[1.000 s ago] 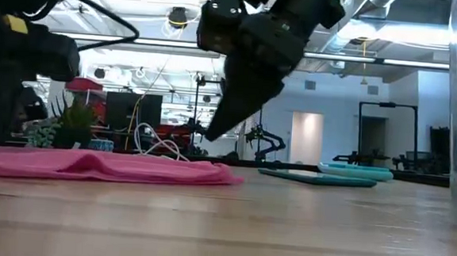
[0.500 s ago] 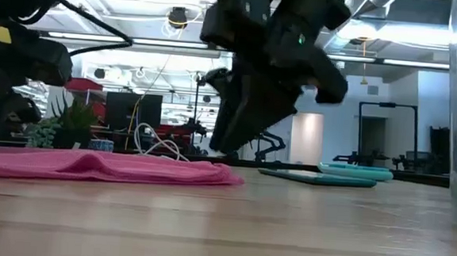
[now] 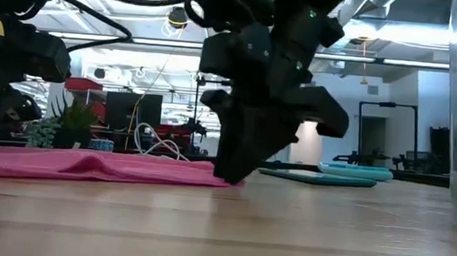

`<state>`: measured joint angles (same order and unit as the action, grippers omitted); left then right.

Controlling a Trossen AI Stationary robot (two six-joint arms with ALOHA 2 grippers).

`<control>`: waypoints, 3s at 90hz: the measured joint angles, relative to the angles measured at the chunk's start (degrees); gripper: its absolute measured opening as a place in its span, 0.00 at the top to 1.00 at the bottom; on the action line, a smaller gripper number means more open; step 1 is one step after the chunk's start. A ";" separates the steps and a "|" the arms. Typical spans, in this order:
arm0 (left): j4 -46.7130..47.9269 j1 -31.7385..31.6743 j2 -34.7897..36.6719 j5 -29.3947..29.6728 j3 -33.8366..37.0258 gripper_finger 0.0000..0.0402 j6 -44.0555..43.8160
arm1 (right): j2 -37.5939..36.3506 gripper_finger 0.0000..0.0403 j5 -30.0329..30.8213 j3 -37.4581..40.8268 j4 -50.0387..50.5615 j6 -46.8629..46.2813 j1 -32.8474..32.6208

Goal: Apply microfiber cloth
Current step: Fold the pink microfiber cloth

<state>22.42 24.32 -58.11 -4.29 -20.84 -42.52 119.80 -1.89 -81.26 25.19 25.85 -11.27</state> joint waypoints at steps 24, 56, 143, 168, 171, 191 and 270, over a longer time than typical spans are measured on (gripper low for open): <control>3.40 0.00 0.02 -2.54 -0.02 1.00 -0.71 | -0.80 0.78 0.17 -3.62 6.39 2.62 -1.13; 4.04 0.00 0.02 -1.84 -0.02 1.00 -0.18 | -0.38 0.78 4.04 -0.74 1.72 6.29 -2.13; 6.39 1.58 9.40 -2.61 -5.11 1.00 3.07 | -2.39 1.00 4.28 -3.33 3.28 -1.02 -1.77; 6.88 3.17 10.24 1.18 -5.09 1.00 2.40 | -1.30 0.97 1.81 -2.82 4.64 -2.11 -1.77; 6.89 3.17 10.23 1.22 -5.09 1.00 2.40 | -1.30 0.95 1.79 -2.57 4.43 -0.65 -1.98; 6.89 3.17 10.23 1.32 -5.09 1.00 2.22 | -1.11 0.73 1.81 -1.95 4.18 3.76 -2.64; 6.98 3.16 10.27 0.23 -5.11 1.00 1.40 | 2.98 1.00 14.87 -11.32 9.12 -0.36 -1.90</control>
<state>29.39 27.48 -47.83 -4.06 -25.95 -41.12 122.78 12.98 -92.58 34.31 25.49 -13.16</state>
